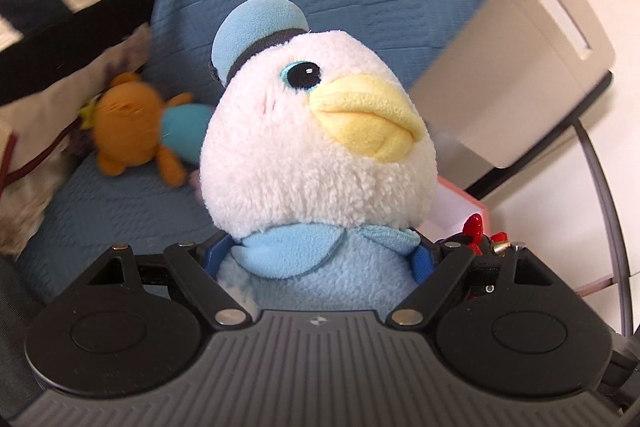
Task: Organize objects
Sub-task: 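Carry duck plush into pink box with left tool while right tool carries red figure in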
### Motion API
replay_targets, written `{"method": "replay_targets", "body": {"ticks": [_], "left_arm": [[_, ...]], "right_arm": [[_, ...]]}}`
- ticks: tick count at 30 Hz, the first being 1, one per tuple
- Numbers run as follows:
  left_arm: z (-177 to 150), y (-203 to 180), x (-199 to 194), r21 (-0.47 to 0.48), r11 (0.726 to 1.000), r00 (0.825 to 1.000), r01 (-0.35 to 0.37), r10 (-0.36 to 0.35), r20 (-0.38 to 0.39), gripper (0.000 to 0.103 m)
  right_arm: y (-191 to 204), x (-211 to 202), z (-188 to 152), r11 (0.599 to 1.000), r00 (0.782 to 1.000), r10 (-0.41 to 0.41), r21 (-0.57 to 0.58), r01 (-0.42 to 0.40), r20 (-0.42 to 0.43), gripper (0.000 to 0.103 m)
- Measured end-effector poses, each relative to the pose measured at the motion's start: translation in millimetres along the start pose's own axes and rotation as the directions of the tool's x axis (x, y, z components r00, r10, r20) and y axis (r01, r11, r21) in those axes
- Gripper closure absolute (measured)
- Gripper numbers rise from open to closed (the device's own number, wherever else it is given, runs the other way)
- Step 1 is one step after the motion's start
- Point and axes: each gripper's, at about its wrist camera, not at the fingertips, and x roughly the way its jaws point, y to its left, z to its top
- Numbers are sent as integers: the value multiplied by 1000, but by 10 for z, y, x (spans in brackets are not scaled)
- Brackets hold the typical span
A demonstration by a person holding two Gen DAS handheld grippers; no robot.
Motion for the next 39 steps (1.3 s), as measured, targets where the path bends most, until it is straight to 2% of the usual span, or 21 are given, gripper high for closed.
{"method": "replay_targets", "body": {"ticks": [8,15,21,24,34,37,39], "left_arm": [[-43,-731,461,79,995,998,55,-53,-39,17],[-202,-1182,1095,131,989,992,67,-52,-113,17],[-360,-1471,1659,198,980,985,29,6,-174,17],[-438,-1575,1906,236,971,977,30,22,-214,17],[-612,-1439,2281,319,948,959,17,75,-274,17],[-632,-1393,2332,308,951,955,24,69,-288,16],[-626,-1372,2291,306,951,958,53,38,-286,16]], "right_arm": [[-646,-133,63,994,996,-84,69,81,32,42],[-1221,176,-154,979,988,-146,135,150,-43,42],[-1615,523,-310,968,978,-176,160,193,-114,42],[-1753,710,-360,964,972,-184,168,208,-147,42],[-2004,1153,-549,960,951,-201,148,239,-237,42],[-2085,1240,-606,956,944,-204,153,249,-260,42],[-2109,1269,-628,955,940,-207,154,255,-272,42]]}}
